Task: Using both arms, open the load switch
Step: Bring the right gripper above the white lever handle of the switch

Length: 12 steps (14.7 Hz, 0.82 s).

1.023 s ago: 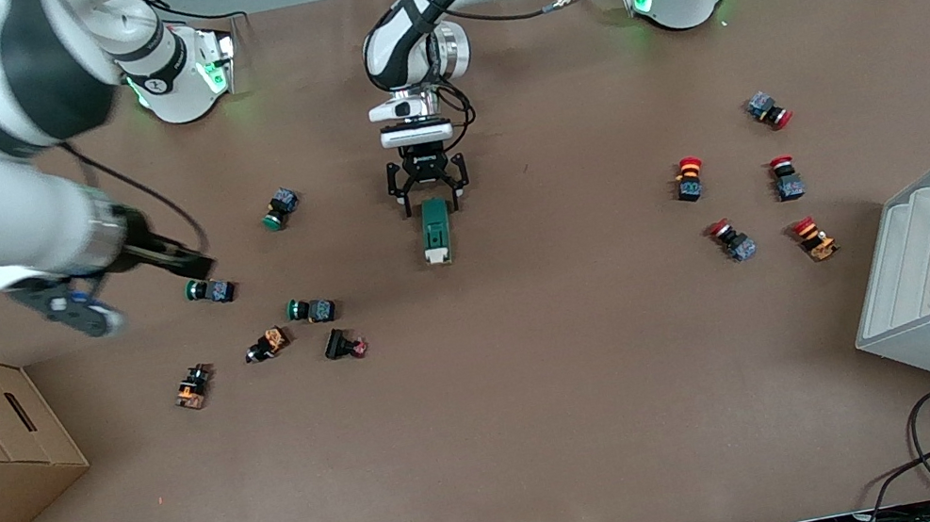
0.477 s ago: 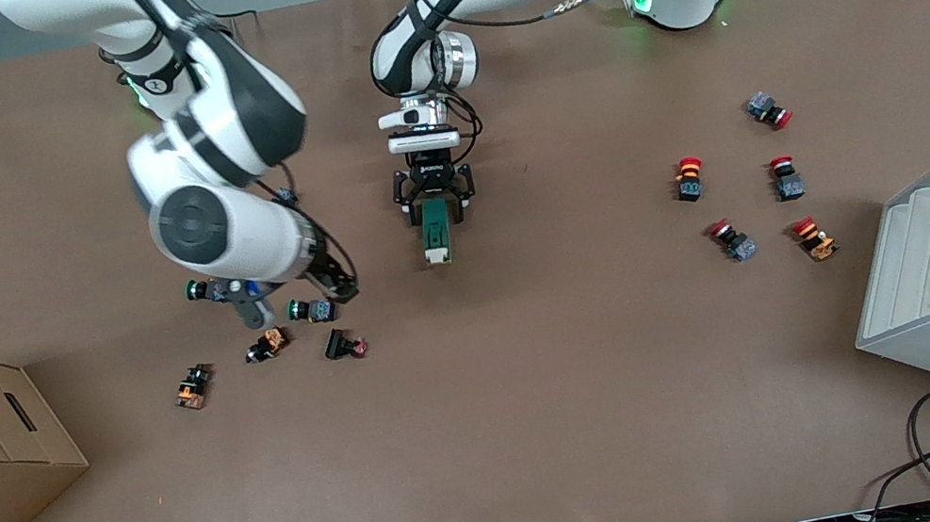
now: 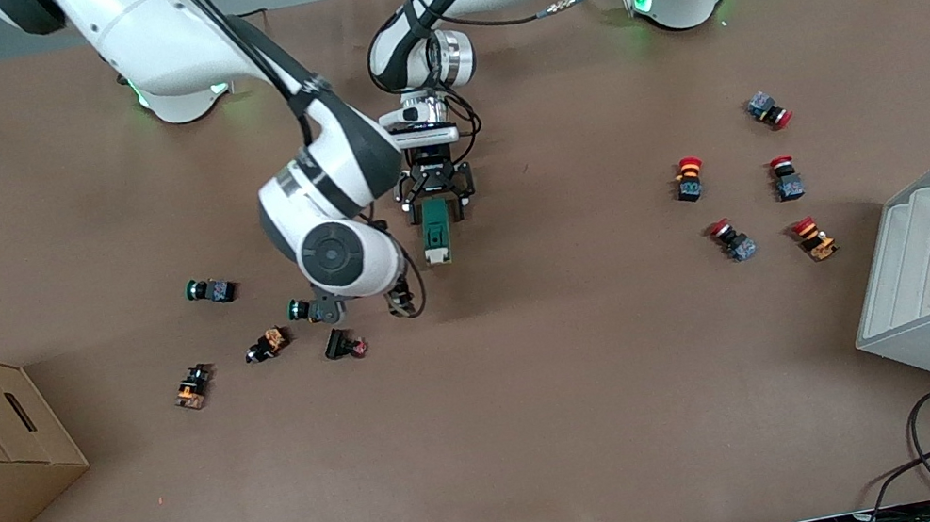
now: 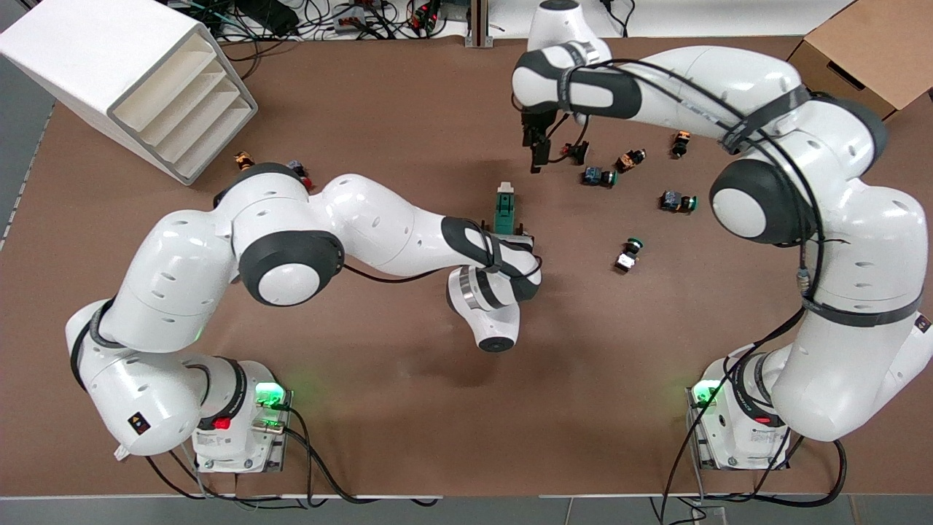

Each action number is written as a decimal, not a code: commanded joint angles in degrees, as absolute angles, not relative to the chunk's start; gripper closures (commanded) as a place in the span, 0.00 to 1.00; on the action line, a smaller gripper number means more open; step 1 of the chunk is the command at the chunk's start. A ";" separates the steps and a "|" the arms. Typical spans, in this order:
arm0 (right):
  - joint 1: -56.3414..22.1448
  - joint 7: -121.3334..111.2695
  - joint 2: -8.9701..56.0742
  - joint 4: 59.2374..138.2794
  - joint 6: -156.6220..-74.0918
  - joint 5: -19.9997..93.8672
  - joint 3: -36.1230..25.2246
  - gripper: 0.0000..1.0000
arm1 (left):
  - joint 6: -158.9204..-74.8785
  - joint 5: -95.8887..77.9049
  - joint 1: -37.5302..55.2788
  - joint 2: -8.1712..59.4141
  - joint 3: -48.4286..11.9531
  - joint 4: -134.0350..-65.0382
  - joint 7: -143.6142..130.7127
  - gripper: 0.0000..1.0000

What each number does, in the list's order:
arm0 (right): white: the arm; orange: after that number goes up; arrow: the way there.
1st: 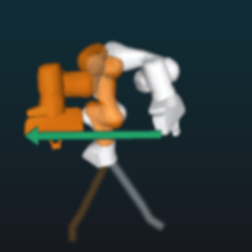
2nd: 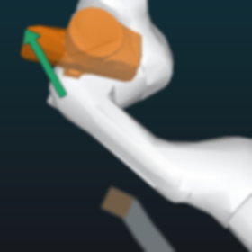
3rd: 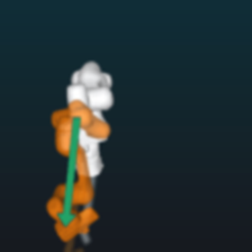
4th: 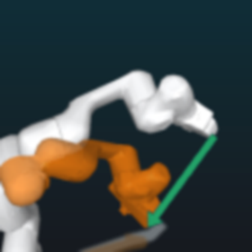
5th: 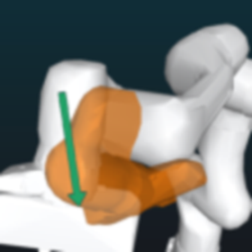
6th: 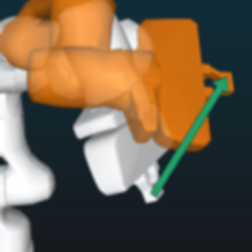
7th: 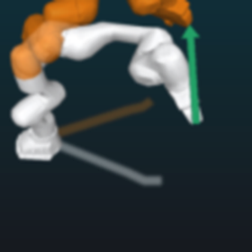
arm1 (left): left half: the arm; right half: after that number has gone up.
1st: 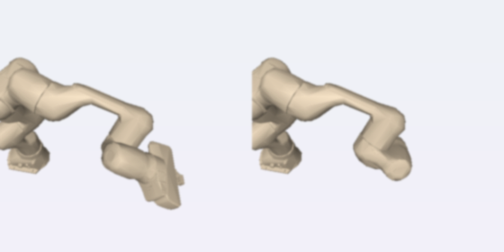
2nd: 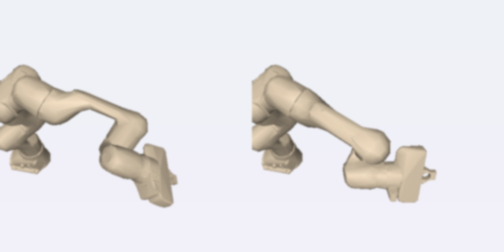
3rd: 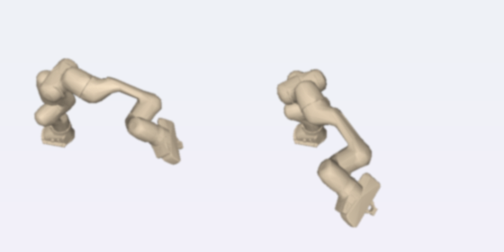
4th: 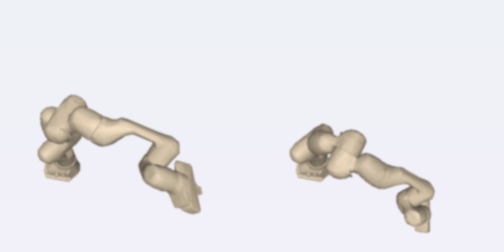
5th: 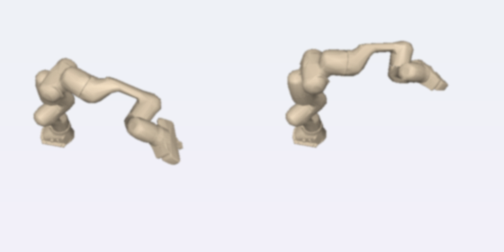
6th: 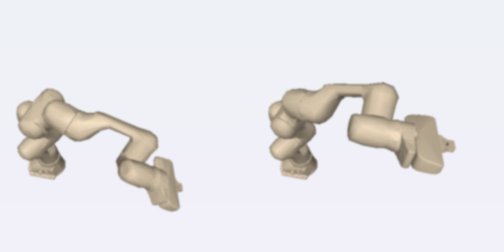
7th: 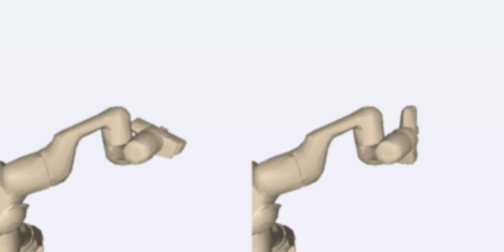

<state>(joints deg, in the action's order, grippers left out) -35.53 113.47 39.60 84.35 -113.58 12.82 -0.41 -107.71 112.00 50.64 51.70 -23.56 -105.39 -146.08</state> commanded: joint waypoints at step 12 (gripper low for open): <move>-42.01 117.16 43.51 82.97 -108.91 16.17 -0.88 0.00 | -108.19 112.32 51.77 55.63 -22.41 -105.03 -146.34 0.02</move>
